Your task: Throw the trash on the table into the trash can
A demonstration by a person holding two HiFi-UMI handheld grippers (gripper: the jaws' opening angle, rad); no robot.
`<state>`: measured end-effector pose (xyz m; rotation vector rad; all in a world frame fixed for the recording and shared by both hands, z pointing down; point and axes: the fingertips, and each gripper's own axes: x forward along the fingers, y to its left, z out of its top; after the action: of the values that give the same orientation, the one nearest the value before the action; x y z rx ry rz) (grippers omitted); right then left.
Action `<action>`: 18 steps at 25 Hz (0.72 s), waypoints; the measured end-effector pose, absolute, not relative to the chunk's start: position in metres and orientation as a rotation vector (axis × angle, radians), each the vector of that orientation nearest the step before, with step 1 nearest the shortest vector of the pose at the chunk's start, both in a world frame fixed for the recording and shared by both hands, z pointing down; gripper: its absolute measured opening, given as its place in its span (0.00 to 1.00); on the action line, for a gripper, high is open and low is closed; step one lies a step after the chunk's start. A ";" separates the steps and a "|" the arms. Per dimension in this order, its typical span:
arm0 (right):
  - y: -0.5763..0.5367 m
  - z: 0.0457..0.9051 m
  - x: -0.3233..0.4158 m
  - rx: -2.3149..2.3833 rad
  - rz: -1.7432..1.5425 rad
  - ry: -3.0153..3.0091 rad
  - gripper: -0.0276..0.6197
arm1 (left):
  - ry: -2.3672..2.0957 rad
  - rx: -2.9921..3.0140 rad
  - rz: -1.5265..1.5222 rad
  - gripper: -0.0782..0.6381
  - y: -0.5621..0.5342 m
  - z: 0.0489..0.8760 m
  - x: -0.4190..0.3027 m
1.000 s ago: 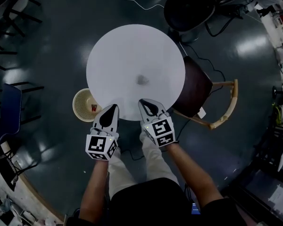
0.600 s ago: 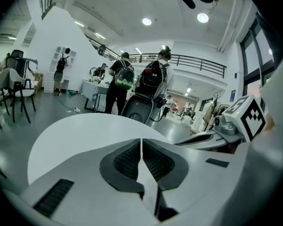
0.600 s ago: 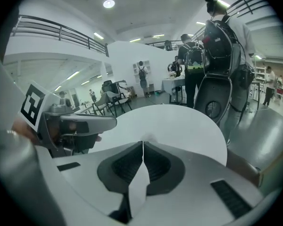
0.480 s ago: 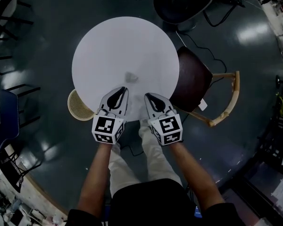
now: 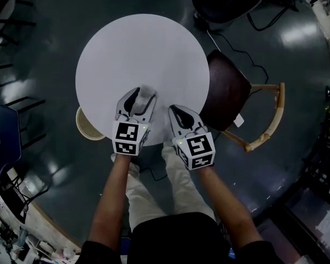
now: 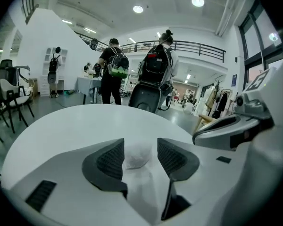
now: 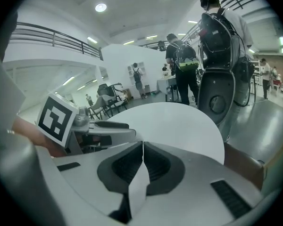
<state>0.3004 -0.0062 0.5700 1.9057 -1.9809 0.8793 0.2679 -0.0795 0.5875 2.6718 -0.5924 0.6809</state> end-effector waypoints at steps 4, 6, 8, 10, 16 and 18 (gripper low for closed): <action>-0.009 0.573 0.301 1.901 0.898 -1.997 0.07 | -0.635 2.678 0.819 0.43 -0.085 0.604 0.271; -0.007 0.577 0.303 1.897 0.913 -1.996 0.07 | -0.654 2.692 0.891 0.43 -0.083 0.610 0.274; -0.005 0.581 0.304 1.896 0.921 -1.994 0.07 | -0.653 2.721 0.962 0.43 -0.079 0.615 0.278; -0.004 0.583 0.303 1.894 0.924 -1.995 0.07 | -0.656 2.732 1.000 0.43 -0.078 0.618 0.279; 0.001 0.584 0.303 1.890 0.931 -1.999 0.07 | -0.671 2.726 1.076 0.34 -0.078 0.622 0.278; 0.002 0.585 0.303 1.890 0.933 -1.997 0.07 | -0.662 2.734 1.091 0.31 -0.078 0.623 0.278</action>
<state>0.3030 0.0019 0.5847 1.8897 -1.9974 0.9326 0.2777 -0.0776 0.6234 2.7337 -0.6622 1.0914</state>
